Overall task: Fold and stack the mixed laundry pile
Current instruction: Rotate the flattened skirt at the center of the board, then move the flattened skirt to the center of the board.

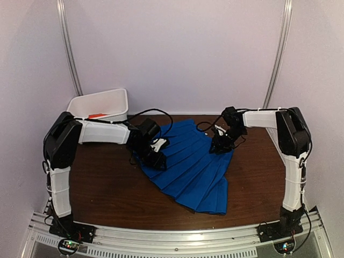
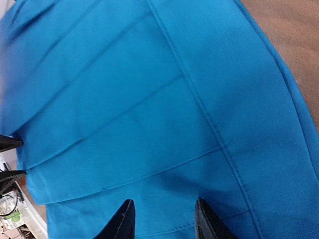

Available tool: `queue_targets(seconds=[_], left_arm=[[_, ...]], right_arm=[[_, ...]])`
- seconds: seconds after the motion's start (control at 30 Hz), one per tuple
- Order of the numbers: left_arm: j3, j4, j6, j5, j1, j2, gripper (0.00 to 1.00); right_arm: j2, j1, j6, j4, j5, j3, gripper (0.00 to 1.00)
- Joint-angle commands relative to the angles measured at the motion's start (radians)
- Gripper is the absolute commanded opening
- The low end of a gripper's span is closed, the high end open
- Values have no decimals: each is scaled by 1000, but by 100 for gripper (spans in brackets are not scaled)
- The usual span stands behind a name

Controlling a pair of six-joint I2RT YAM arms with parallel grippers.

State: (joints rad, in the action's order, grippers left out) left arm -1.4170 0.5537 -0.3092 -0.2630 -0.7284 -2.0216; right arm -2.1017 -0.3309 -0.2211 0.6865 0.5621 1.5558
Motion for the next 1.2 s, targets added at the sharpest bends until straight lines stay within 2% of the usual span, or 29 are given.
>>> queue_targets(seconds=[0.0,0.1,0.23,0.4,0.47,0.53,0.6,0.73,0.93,1.03,1.17], left_arm=[[-19,-54,-53,37,17,-84,54],[-61,-31,-34,62,52,-142,52],[-193,7,19,72,121,-237,50],[-585,159,70,71,191,-442,52],[-725,211,84,78,202,-460,54],[-752,217,96,60,202,-407,56],[-653,189,92,38,198,-300,56],[-251,83,82,17,188,9,57],[364,-49,-55,-32,189,501,58],[564,-75,-141,-61,188,659,58],[760,-149,-254,-122,188,799,59]], right_arm=[[-18,14,65,123,-144,2,40],[24,16,57,111,-140,-120,39],[135,-39,6,57,-45,-323,38],[313,-236,-153,-121,260,-445,41],[387,-247,-212,-158,247,-441,44],[419,-219,-221,-125,177,-406,44],[449,-199,-209,-86,113,-374,44],[539,-197,-211,-39,53,-408,46],[691,-199,-339,-111,78,-667,55],[758,-206,-437,-221,115,-764,59],[749,-232,-493,-301,128,-810,62]])
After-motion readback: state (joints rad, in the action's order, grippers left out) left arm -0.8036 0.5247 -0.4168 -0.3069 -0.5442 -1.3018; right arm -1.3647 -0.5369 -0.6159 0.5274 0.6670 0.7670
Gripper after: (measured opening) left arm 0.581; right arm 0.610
